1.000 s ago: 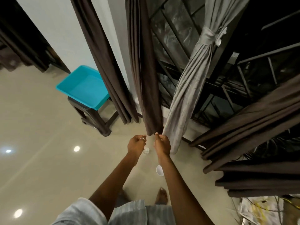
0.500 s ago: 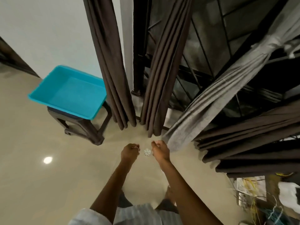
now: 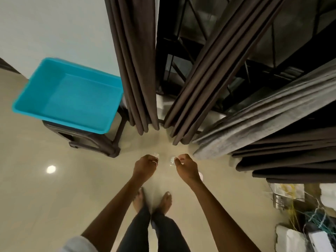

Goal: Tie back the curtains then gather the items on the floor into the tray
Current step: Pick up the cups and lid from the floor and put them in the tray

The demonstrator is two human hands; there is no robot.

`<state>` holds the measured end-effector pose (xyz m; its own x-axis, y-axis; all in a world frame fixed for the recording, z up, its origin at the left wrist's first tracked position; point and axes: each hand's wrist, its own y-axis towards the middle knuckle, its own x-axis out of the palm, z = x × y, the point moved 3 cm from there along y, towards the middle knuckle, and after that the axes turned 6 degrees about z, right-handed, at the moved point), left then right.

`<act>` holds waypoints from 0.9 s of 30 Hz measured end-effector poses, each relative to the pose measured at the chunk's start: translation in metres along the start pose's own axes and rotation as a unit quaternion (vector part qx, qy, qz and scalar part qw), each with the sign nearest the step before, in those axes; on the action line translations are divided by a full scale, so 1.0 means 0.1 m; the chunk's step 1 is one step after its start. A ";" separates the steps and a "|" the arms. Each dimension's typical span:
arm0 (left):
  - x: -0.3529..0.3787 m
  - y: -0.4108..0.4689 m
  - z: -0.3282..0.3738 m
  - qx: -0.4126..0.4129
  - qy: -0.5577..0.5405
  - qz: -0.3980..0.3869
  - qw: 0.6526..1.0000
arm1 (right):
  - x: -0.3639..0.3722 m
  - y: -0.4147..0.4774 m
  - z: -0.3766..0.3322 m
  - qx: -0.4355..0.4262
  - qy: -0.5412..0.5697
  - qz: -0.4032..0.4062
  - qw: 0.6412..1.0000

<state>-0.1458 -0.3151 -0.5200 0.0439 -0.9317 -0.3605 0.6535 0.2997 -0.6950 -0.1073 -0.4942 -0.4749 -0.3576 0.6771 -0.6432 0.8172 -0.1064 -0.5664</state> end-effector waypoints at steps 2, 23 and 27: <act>0.03 0.22 -0.08 0.008 0.018 -0.001 1.000 | 0.19 0.21 0.06 -0.007 -0.007 -0.018 1.000; 1.51 2.97 -2.16 -0.043 0.137 0.006 0.990 | 2.66 2.68 1.95 0.002 -0.054 -0.122 0.991; 1.77 3.49 -2.49 -0.028 0.163 0.018 0.986 | 3.11 3.08 2.24 -0.011 -0.071 -0.127 0.989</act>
<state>-0.0984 -0.3244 -0.9813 -0.1853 -0.8074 -0.5602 0.6127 0.3508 -0.7082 -0.0682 -0.4791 -0.9651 -0.6114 0.5704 -0.5485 0.7022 0.0716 -0.7083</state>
